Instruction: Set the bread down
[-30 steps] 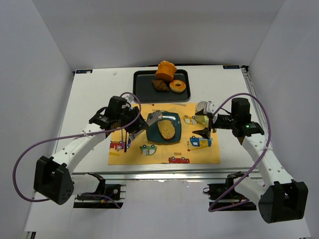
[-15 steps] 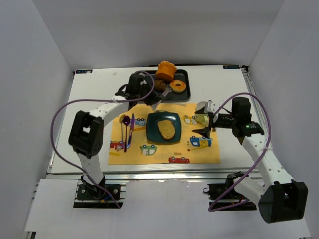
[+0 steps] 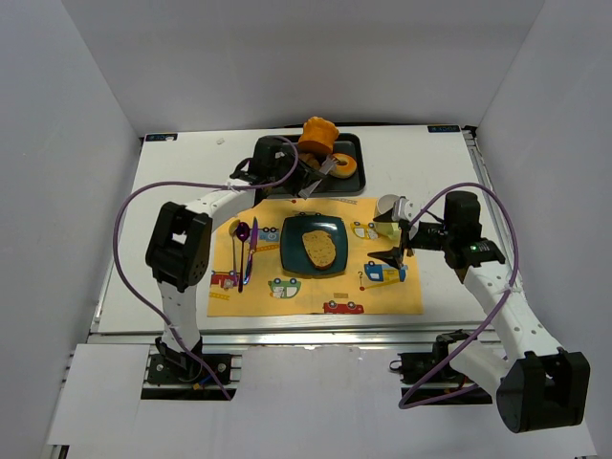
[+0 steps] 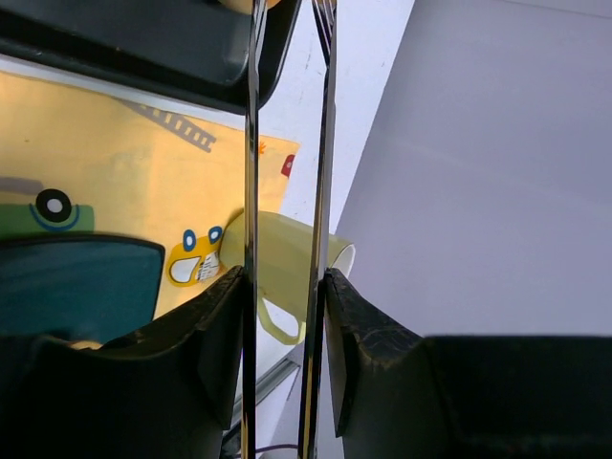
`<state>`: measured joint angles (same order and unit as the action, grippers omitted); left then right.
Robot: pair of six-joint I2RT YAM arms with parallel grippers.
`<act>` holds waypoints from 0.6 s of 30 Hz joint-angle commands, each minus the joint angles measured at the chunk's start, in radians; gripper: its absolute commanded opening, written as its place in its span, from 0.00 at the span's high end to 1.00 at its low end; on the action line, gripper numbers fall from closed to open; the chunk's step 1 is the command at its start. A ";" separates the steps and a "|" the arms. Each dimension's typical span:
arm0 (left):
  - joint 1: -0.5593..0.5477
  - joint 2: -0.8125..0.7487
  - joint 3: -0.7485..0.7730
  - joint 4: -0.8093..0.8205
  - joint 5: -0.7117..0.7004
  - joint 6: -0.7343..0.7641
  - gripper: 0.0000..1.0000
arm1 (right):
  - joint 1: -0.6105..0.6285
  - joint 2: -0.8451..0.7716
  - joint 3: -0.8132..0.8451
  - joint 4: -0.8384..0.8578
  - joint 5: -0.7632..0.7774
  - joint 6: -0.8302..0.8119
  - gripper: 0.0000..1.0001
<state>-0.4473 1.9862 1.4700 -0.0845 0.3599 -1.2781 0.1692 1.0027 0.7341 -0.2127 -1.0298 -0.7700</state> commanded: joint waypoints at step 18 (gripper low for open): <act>0.002 0.028 0.030 0.023 0.030 -0.063 0.48 | -0.008 -0.015 -0.012 0.039 -0.026 0.012 0.11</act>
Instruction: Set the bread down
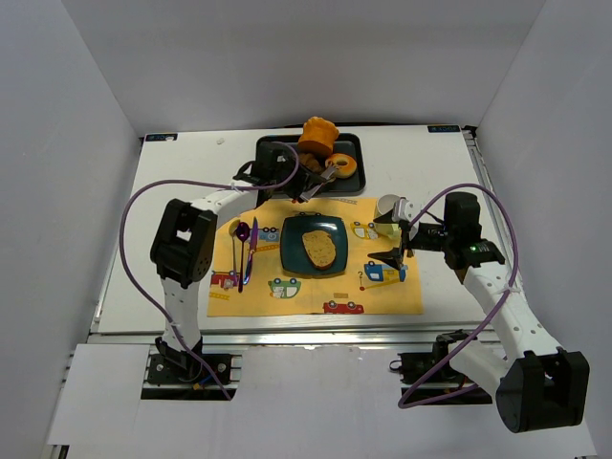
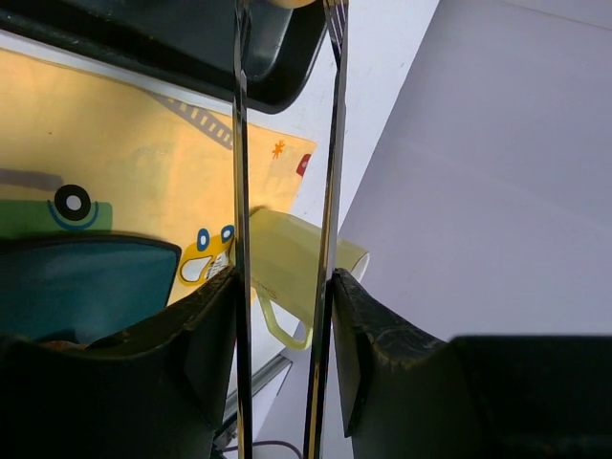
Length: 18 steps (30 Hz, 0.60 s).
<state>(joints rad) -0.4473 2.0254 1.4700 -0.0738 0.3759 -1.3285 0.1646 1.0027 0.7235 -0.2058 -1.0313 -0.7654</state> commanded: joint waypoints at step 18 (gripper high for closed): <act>0.002 0.050 0.053 0.052 0.026 -0.066 0.45 | -0.008 -0.022 -0.015 0.037 -0.023 0.003 0.11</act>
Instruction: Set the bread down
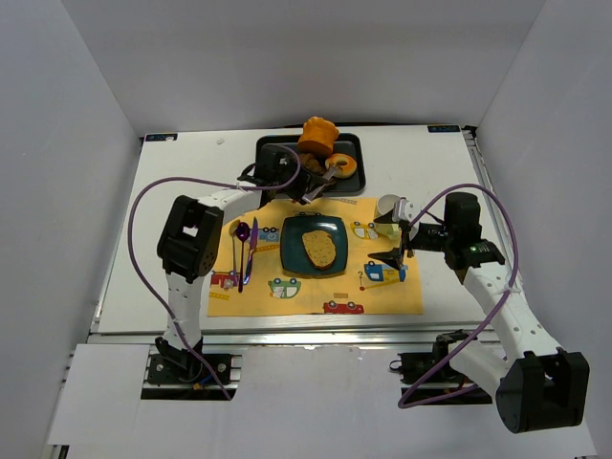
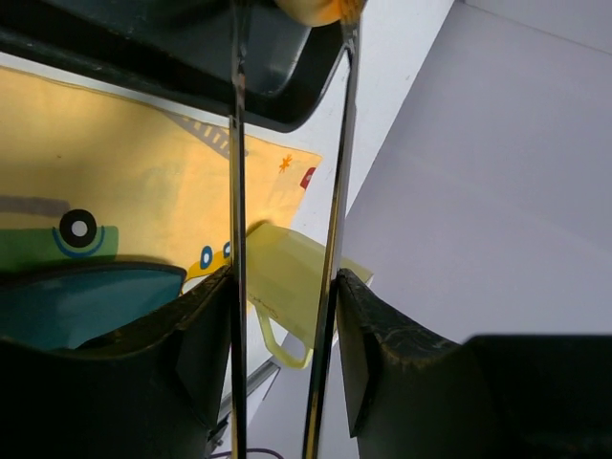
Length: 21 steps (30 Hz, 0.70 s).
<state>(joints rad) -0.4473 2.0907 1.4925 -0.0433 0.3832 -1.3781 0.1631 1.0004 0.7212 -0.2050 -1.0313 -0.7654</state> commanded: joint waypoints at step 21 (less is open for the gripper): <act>0.002 -0.079 -0.055 0.180 0.043 -0.075 0.92 | -0.014 -0.032 -0.011 0.030 -0.024 0.006 0.11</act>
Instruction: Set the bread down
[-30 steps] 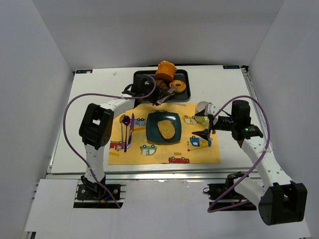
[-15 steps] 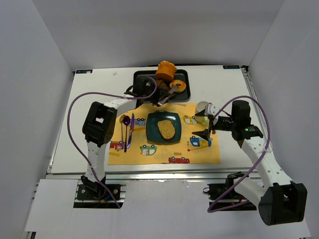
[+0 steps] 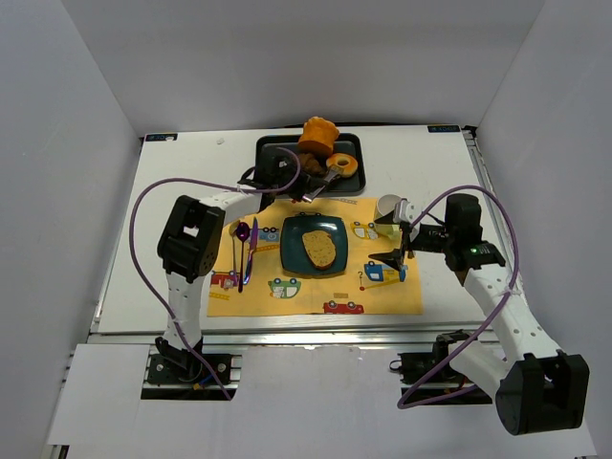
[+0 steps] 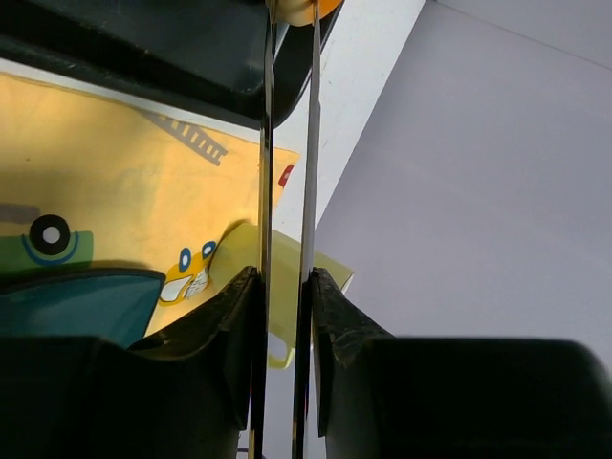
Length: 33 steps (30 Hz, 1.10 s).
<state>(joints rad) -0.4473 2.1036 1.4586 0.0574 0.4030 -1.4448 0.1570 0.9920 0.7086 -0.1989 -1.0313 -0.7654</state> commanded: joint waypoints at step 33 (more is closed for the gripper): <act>0.002 -1.016 -0.728 -0.383 0.172 0.380 1.00 | -0.014 0.045 0.081 -0.149 -0.024 -0.117 0.11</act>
<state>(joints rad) -0.4469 1.1389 0.7433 -0.2813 0.5457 -1.1164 0.1497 1.0306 0.7559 -0.3241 -1.0313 -0.8562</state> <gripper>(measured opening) 0.338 0.889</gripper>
